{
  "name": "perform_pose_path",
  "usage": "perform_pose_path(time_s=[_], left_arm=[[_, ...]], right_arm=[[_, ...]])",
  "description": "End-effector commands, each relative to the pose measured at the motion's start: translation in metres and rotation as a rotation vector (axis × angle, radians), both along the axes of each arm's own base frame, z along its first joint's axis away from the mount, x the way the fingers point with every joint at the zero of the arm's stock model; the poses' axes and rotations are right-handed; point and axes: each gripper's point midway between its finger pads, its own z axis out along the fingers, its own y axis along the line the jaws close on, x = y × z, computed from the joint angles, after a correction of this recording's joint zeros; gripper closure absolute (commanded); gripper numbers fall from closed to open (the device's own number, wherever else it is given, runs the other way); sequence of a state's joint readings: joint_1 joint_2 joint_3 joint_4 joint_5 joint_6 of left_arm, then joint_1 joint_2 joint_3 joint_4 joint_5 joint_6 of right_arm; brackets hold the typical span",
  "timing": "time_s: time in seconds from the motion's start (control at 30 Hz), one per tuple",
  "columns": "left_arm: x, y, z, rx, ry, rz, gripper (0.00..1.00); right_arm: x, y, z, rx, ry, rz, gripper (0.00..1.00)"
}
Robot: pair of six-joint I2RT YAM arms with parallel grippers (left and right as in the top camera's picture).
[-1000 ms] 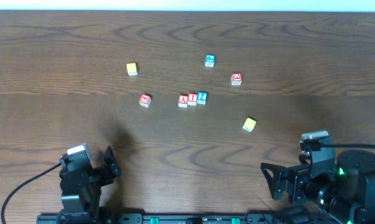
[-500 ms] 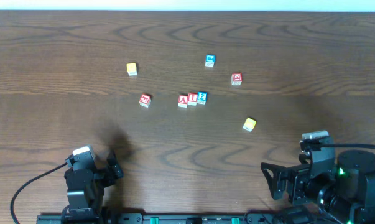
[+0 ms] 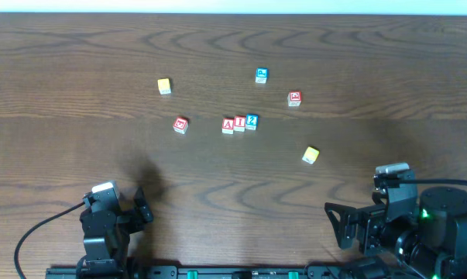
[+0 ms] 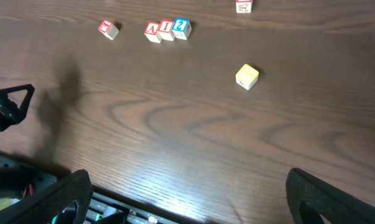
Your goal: Spell out Ai2
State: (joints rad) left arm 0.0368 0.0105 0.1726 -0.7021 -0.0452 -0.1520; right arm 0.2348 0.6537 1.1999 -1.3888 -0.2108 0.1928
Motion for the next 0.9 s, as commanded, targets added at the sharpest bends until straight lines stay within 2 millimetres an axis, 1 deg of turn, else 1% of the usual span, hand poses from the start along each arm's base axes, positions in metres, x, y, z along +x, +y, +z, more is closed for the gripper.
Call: perform_pose_path(time_s=[0.0,0.37,0.4,0.47,0.57,0.63,0.73,0.87], left_arm=[[-0.001,0.003,-0.005,0.022,0.013,0.004,0.05],[-0.001,0.003,-0.005,0.022,0.013,0.004,0.05],[-0.001,0.003,-0.005,0.022,0.013,0.004,0.05],[-0.001,0.003,-0.005,0.022,0.013,0.004,0.05],[-0.001,0.003,-0.005,0.022,0.013,0.004,0.05],[-0.001,0.003,-0.005,0.021,0.013,0.004,0.05],[-0.001,0.003,-0.005,0.022,0.013,0.004,0.05],[-0.001,0.003,-0.005,0.022,0.013,0.004,0.05]], right_arm=[[-0.001,0.001,0.0,0.0,-0.001,0.012,0.01],[-0.001,0.001,0.0,-0.004,-0.002,0.014,0.01],[0.002,-0.005,-0.001,-0.066,-0.031,0.028,0.01],[0.012,-0.013,0.002,-0.136,-0.086,0.029,0.01],[0.034,-0.018,0.011,-0.227,-0.246,0.071,0.01],[0.041,-0.023,0.01,-0.262,-0.329,0.067,0.01],[0.045,-0.03,-0.005,-0.32,-0.411,0.066,0.01],[0.048,-0.041,-0.044,-0.345,-0.442,0.016,0.01]])
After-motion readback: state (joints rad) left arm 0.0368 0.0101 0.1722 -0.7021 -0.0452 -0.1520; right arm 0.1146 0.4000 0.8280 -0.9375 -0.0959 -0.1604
